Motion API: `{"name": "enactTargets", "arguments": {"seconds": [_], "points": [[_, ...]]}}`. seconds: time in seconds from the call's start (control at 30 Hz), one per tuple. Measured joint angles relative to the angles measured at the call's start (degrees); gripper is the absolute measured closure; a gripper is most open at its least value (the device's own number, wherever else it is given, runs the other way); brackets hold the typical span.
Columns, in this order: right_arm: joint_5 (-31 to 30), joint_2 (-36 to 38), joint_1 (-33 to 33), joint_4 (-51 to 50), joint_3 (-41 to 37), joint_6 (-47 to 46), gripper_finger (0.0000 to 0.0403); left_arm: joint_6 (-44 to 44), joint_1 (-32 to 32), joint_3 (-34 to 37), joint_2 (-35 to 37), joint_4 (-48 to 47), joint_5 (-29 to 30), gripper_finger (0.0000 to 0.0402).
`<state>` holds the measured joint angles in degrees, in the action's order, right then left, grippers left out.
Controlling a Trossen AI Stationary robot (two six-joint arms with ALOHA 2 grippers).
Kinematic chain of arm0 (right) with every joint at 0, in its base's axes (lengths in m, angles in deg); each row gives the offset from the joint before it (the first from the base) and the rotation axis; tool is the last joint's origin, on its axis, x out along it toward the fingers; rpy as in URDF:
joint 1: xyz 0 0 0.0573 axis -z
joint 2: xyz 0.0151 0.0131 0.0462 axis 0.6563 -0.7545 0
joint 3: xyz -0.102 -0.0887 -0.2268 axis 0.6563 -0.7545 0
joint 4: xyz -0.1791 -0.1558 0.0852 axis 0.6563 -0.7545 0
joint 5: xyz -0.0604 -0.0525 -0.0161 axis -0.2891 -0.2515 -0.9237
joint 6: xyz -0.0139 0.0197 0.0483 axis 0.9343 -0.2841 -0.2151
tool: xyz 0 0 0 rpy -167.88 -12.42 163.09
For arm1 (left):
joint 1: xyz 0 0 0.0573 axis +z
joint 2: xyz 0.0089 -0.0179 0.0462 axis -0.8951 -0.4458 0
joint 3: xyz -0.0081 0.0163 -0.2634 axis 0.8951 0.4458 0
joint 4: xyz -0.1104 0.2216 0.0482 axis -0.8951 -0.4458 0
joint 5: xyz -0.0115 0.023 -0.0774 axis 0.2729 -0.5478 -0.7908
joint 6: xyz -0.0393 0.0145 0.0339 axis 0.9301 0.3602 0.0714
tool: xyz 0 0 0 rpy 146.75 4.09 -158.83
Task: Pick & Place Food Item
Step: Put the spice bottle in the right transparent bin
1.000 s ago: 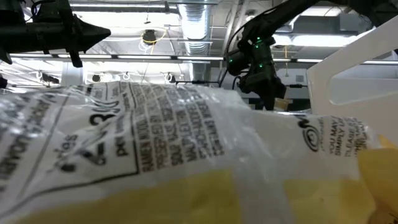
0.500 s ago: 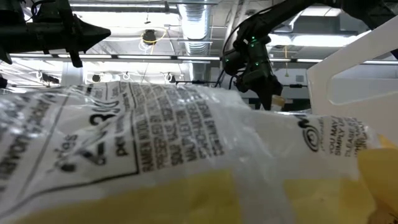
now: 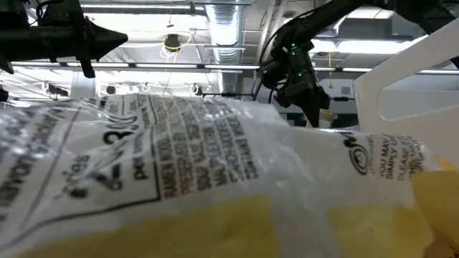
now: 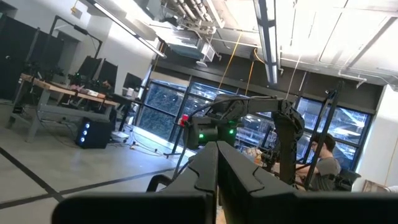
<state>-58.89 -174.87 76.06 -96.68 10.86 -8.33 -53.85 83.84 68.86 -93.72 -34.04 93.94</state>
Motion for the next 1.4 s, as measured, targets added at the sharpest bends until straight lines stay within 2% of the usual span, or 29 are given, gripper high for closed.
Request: {"name": "enactTargets", "arguments": {"seconds": [0.57, 0.77, 0.9, 1.0, 1.13, 1.4], "points": [[0.35, 0.00, 1.15, 4.04, 0.00, -2.20, 0.0117, 0.00, -0.02, 0.00, -0.01, 0.02, 0.00, 0.0402], [5.07, 0.00, 1.70, 3.80, -0.02, -6.69, 0.0117, 0.02, 0.00, 0.00, 0.00, 0.02, 0.00, 0.0402], [12.61, 0.02, 3.08, 3.78, -0.02, -11.59, 0.0117, 0.00, -0.01, 0.00, 0.00, 0.02, 0.00, 0.0402], [15.92, 0.02, 3.72, 3.86, -0.02, -16.56, 0.0116, 0.02, 0.00, 0.00, 0.02, 0.02, 0.00, 0.0402], [16.95, 0.07, 4.44, 3.46, -0.02, -22.75, 0.0116, 0.01, 0.00, -0.01, 0.00, 0.02, -0.01, 0.0402], [16.88, 0.07, 6.14, 2.67, -0.02, -26.77, 0.0116, -0.04, -0.02, 0.00, 0.00, 0.03, -0.01, 0.0402]]}}
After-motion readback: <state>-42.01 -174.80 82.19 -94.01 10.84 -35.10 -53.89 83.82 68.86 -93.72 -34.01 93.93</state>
